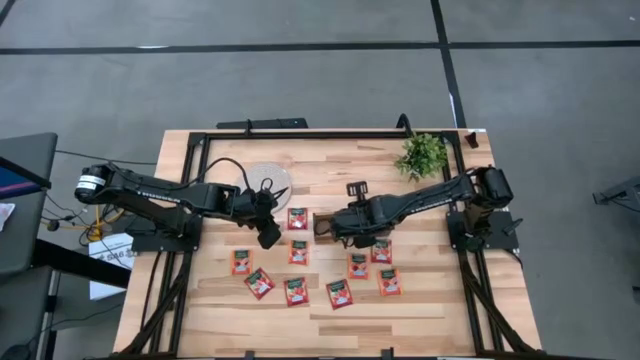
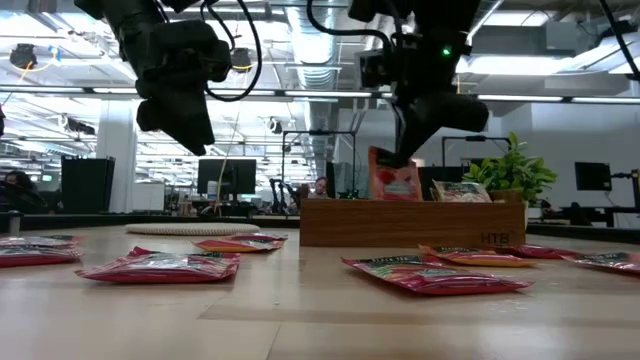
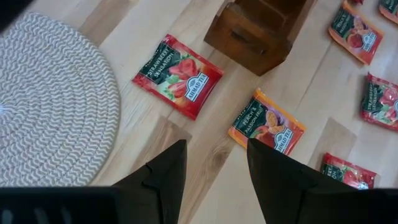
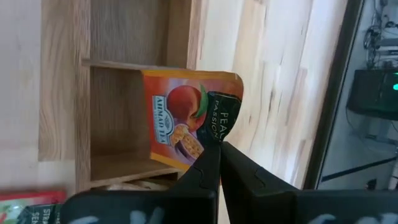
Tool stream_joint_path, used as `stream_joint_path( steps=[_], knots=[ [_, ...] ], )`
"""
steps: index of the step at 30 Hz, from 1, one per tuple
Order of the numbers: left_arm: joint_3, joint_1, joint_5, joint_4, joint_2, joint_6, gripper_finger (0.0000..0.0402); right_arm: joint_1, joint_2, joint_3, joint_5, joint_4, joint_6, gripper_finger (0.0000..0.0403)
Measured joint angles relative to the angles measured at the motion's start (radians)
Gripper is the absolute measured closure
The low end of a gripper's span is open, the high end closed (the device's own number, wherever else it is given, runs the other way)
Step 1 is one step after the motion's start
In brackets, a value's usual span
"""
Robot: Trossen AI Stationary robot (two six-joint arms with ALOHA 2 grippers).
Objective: Pick & Place Tea
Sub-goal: Put the orange tea bag into the middle section of the wooden organizer
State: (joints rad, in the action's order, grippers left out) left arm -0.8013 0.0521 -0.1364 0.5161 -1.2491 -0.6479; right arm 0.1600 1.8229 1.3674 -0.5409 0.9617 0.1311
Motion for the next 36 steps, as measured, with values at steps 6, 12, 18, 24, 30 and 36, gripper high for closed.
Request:
stream_joint_path(
  steps=[6, 12, 18, 24, 30, 36],
  knots=[
    [0.0, 0.0, 0.0, -0.004, 0.0, 0.0, 0.0241, -0.001, 0.0, 0.0, 0.023, 0.003, -0.03, 0.0403],
    [0.0, 0.0, 0.0, -0.01, 0.0, -0.002, 0.0241, -0.011, 0.0, 0.0, 0.052, 0.007, -0.051, 0.0403],
    [0.0, 0.0, 0.0, -0.01, 0.0, -0.015, 0.0241, -0.016, 0.0, 0.0, 0.052, 0.009, -0.053, 0.0403],
    [0.0, 0.0, 0.0, -0.01, 0.0, -0.015, 0.0241, -0.018, 0.0, 0.0, 0.054, 0.009, -0.054, 0.0403],
    [0.0, 0.0, 0.0, -0.01, 0.0, -0.015, 0.0241, -0.019, 0.0, 0.0, 0.048, 0.009, -0.055, 0.0403],
    [0.0, 0.0, 0.0, -0.01, 0.0, -0.015, 0.0241, -0.019, -0.001, 0.0, 0.048, 0.009, -0.054, 0.0403]
  ],
)
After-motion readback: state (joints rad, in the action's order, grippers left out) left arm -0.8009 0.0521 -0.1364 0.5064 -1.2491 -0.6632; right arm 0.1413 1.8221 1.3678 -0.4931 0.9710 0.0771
